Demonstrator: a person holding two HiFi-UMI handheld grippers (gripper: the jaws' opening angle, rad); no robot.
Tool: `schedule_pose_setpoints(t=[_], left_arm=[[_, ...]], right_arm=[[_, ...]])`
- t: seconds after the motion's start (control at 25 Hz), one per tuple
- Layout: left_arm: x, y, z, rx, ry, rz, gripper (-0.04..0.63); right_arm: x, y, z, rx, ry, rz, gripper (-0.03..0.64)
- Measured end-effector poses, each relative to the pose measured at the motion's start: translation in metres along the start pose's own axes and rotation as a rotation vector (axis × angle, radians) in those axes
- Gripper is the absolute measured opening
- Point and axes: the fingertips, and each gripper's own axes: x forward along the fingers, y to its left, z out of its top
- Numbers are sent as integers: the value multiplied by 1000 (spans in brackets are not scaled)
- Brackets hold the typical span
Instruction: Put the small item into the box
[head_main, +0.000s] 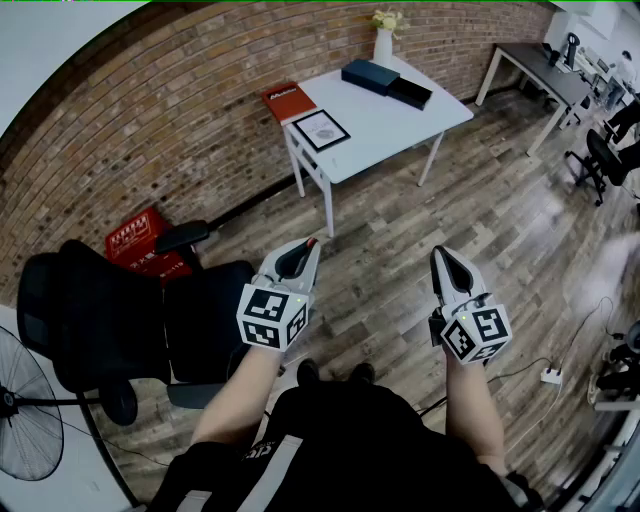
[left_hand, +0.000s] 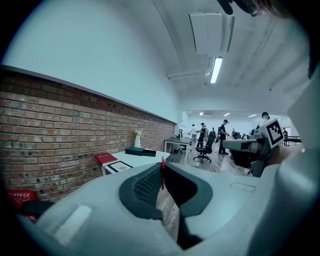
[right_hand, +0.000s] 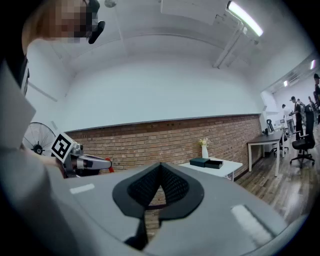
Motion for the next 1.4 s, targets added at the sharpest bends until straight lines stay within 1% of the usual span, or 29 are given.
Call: schedule_pose_setpoints(t=[0.24,0.52,0.72,0.88,1.0,1.2,1.4], left_arm=[[9,-21,4,6,1,8,18],[19,-57,2,24,-2,-3,18],[31,-64,-4,12,8,-18,18],[52,-60,-8,-4,9,-37,18],[74,-48,-5,-11,8,-51,18],[124,-21,3,-16,15,-73,18],[179,19,13,-26,22,-95,18]], right_arm=[[-16,-20,-4,-3,15,11,-5],[-42,-45,-13,35,25,13,-5],[-48,-61,-14,63,25,-3,-2],[-42,-80,-18,96,27,-31,0],[-24,-91,-17,87,37,-44,0],[22,-120,-15,93,53,-65,0],[82,-147,-18,108,75,-85,0]])
